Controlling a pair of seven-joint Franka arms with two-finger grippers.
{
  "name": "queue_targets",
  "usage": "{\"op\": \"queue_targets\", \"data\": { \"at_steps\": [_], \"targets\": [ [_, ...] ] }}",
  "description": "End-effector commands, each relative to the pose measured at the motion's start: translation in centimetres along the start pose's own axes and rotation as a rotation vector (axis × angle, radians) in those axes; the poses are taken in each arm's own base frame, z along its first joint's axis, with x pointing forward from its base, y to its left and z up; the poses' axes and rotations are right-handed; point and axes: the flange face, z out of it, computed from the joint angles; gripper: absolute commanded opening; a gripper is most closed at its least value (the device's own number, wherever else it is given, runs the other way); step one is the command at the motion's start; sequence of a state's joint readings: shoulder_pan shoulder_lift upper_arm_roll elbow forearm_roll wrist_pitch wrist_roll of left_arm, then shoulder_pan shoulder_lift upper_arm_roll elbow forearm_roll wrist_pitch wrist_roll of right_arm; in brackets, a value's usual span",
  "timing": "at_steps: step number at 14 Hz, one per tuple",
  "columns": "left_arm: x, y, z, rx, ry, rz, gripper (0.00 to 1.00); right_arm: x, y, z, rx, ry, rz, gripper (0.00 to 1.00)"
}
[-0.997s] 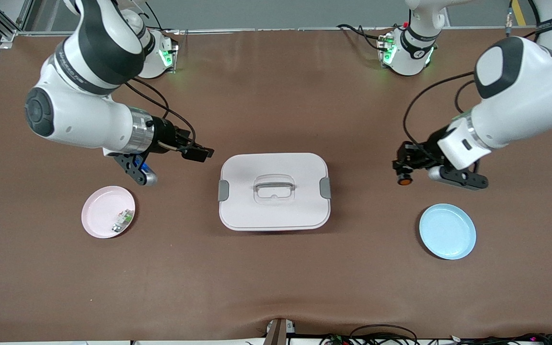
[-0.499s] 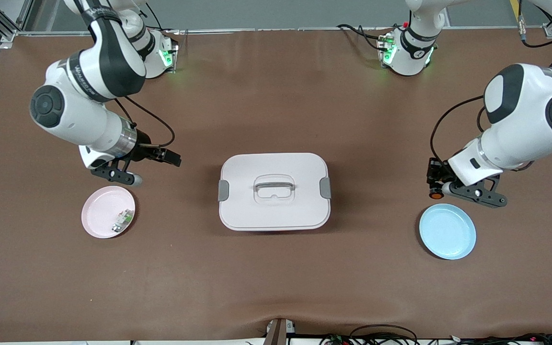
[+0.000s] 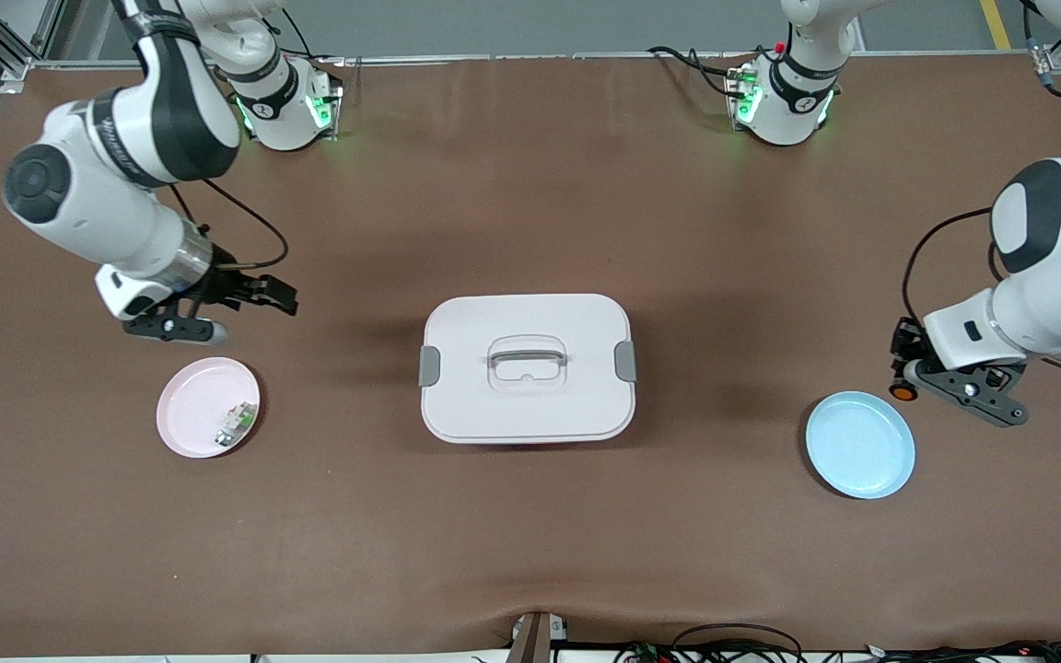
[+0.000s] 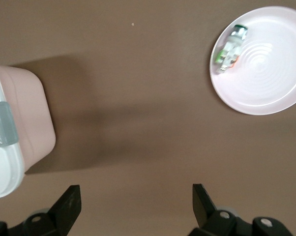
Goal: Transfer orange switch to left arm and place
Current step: 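Carry the switch with the left gripper over the blue plate while the right gripper withdraws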
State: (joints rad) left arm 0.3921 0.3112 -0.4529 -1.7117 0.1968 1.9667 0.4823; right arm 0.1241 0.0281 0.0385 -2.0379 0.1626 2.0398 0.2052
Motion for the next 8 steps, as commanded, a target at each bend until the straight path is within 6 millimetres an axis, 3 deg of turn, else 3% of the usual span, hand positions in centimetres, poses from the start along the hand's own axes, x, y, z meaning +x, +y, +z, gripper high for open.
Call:
{"op": "queue_targets", "data": {
  "at_steps": [1, 4, 8],
  "targets": [
    [0.3, -1.2, 0.0, 0.057, -0.013, 0.111, 0.0, -0.8, 5.1, -2.0, -0.011, 0.01, -0.046, 1.0],
    [-1.5, -5.1, 2.7, 0.048, -0.015, 0.241, 0.0, -1.7, 7.9, -4.1, -0.012, -0.002, -0.05, 1.0],
    [-1.1, -6.4, 5.7, 0.044, 0.012, 0.507, 0.0, -2.3, 8.7, -7.6, -0.053, -0.017, -0.054, 1.0]
  ]
}}
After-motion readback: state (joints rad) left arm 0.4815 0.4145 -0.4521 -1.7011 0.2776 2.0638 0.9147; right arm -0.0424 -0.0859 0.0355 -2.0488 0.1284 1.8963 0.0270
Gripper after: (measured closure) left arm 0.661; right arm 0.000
